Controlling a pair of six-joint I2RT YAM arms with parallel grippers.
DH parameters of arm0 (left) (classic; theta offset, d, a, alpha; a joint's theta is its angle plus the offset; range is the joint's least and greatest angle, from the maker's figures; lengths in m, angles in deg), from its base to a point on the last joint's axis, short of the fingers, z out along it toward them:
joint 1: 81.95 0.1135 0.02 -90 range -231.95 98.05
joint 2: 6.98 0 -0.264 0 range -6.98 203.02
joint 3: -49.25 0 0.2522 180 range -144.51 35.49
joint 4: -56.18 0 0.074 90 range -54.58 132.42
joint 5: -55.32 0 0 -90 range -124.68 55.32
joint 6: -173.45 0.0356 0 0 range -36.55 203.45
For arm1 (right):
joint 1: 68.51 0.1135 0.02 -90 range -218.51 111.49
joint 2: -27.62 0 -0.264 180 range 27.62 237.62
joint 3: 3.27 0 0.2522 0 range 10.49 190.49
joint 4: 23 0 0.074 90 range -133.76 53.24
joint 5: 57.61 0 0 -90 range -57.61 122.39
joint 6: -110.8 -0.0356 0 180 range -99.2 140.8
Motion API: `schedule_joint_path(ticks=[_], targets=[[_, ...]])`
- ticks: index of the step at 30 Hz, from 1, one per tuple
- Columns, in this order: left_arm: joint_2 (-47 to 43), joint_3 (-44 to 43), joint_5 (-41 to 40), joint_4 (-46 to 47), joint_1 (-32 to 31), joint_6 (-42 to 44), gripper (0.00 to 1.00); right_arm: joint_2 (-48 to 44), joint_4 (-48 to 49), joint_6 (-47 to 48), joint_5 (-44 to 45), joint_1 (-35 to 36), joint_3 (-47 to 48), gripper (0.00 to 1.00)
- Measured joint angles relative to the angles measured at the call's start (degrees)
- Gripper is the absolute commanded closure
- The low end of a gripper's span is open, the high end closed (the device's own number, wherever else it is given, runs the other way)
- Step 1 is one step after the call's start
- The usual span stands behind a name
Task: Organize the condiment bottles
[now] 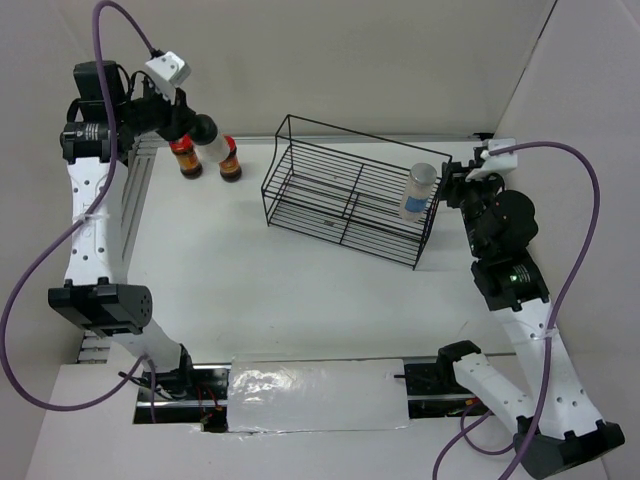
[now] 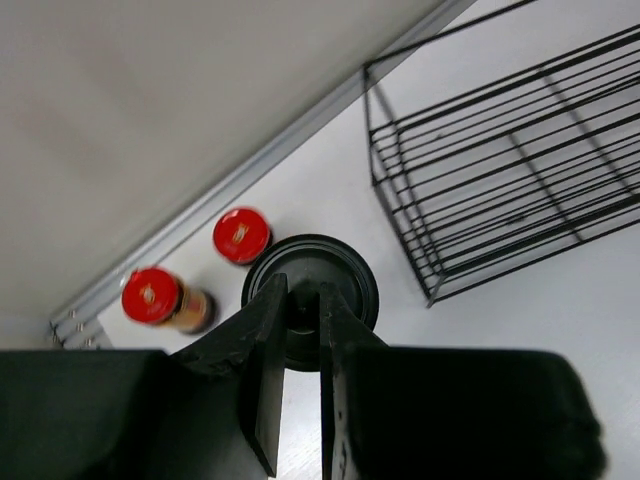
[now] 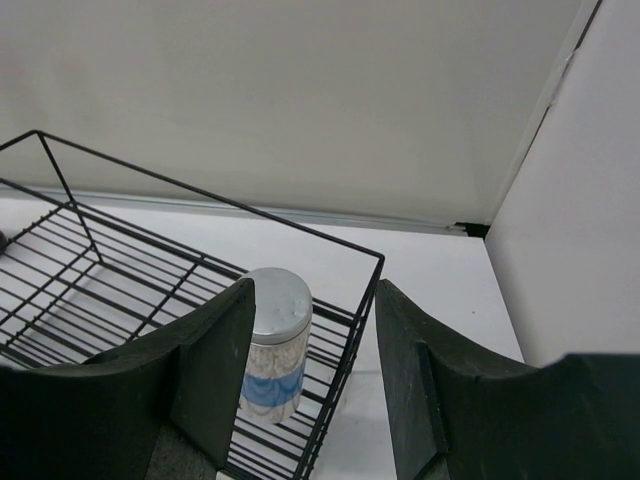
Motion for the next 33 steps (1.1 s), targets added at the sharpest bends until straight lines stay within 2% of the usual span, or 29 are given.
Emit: schedule_joint_path(ticks=[5, 13, 23, 33], targets=[[-0.2, -8.3, 3.3, -4.2, -5.4, -0.3, 1.0, -0.4, 0.0, -0.6, -0.5, 0.0, -1.8, 0.42], [3.9, -16.8, 4.6, -5.9, -21.1, -1.8, 1.0, -3.4, -1.7, -2.8, -0.7, 0.0, -2.1, 0.43], [14.8, -19.3, 2.4, -3.5, -37.0, -3.4, 1.0, -8.2, -7.3, -6.0, 0.2, -0.2, -3.2, 0.43], [22.0, -19.5, -1.7, 1.7, -44.7, -3.3, 1.0, -10.2, -11.6, -7.1, 1.7, -0.2, -3.6, 0.43]])
